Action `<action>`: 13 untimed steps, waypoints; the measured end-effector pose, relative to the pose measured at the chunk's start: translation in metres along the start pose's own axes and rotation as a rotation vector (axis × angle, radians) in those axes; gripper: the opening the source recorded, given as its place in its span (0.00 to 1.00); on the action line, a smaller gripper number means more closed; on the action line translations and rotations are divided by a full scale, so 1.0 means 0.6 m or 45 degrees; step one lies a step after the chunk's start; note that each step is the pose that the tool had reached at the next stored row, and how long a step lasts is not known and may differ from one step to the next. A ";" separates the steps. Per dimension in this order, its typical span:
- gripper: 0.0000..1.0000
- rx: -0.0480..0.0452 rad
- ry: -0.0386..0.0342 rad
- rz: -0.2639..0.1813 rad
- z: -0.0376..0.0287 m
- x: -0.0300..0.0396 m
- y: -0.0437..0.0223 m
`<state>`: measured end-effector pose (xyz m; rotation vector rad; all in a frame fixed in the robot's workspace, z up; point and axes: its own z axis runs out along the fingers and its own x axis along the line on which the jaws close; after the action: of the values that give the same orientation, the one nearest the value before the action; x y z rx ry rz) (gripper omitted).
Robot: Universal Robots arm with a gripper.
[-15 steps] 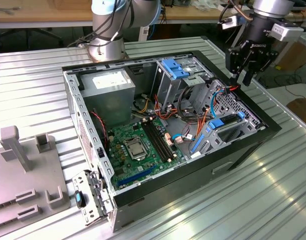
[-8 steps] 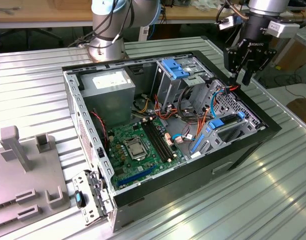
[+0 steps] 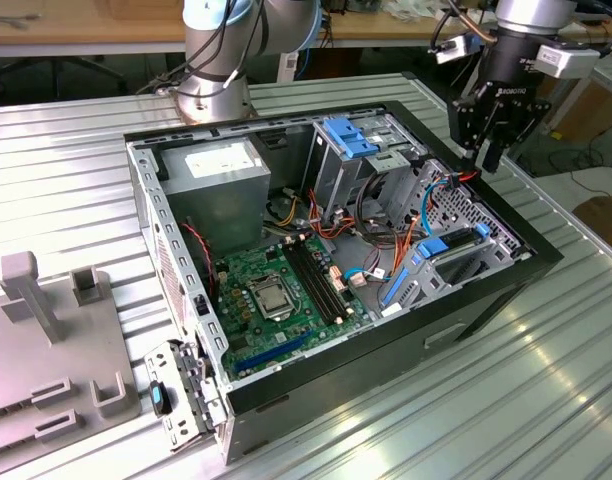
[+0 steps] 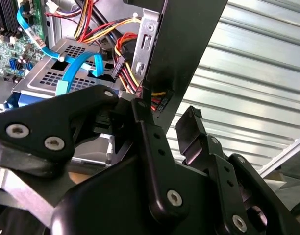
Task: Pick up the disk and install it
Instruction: 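Insert the first disk wire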
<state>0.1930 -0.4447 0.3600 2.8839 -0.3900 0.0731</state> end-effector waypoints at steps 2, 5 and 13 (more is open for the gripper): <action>0.40 0.000 0.0002 0.000 0.001 -0.001 0.001; 0.33 -0.001 0.0012 -0.003 0.002 -0.001 0.001; 0.33 -0.002 0.0013 -0.003 0.002 -0.002 0.002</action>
<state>0.1919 -0.4456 0.3589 2.8824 -0.3866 0.0738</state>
